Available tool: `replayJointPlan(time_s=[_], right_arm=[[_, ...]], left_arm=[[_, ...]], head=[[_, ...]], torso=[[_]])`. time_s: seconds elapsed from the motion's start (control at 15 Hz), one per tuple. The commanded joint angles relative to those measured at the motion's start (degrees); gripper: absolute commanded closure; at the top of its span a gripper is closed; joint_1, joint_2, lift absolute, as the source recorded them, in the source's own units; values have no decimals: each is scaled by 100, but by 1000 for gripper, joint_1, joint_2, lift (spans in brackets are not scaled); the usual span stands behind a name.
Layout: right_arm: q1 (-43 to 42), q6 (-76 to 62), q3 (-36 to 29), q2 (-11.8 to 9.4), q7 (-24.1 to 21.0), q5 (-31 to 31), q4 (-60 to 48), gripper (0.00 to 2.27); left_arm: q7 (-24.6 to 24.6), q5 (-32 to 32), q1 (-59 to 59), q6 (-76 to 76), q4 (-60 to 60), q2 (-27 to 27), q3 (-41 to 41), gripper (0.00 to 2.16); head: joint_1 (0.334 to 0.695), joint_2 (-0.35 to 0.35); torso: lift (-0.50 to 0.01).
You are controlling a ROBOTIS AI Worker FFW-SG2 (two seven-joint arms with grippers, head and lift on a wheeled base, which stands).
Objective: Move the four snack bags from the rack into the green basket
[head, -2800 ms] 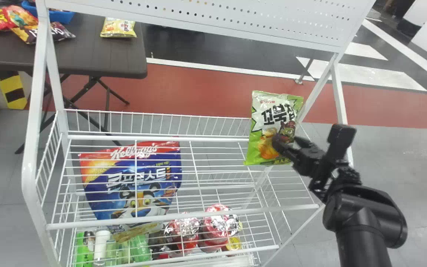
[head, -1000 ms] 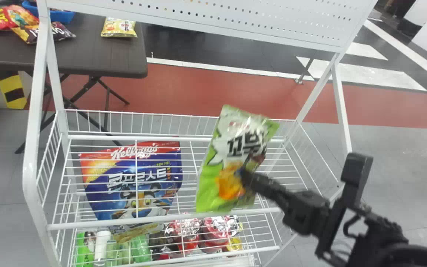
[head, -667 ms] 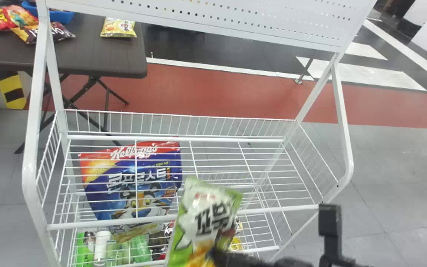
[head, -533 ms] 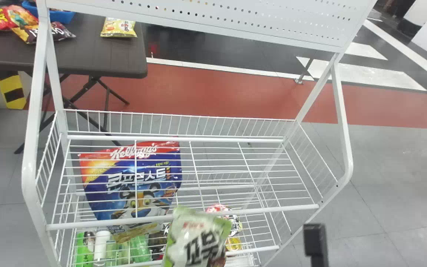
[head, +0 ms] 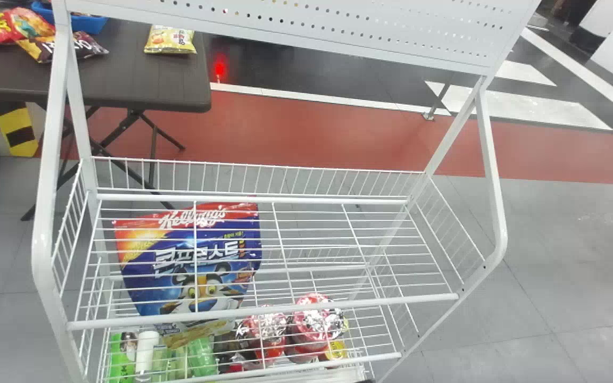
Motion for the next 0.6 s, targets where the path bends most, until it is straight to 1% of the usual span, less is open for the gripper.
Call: replayJointPlan(time_s=[0.0, 0.13, 0.27, 0.4, 0.47, 0.53], right_arm=[[-166, -107, 567, -70, -19, 247, 355, 2192], [-359, -670, 1068, -79, -63, 573, 751, 2192], [-711, -793, 1578, -105, -362, 1082, 1269, 2196], [-772, -1162, 1622, -140, -678, 1161, 1462, 2189], [-763, -1197, 1578, -140, -837, 1161, 1445, 2047], [-702, -1215, 1490, -158, -845, 1144, 1348, 1656]], left_arm=[[20, -6, 0, 0, 0, 0, -23, 1993], [20, -6, 0, 0, 0, 0, -31, 1993], [20, -6, 0, 0, 0, 0, -23, 1993], [11, 21, 9, -17, 17, 0, 21, 1993], [2, 29, 9, -35, 17, 0, 56, 1993], [2, 29, 9, -35, 17, 9, 56, 1993]], head=[[695, -350], [695, -350], [695, -350], [695, -350], [695, -350], [695, -350]], torso=[[0], [0], [0], [0], [0], [0]])
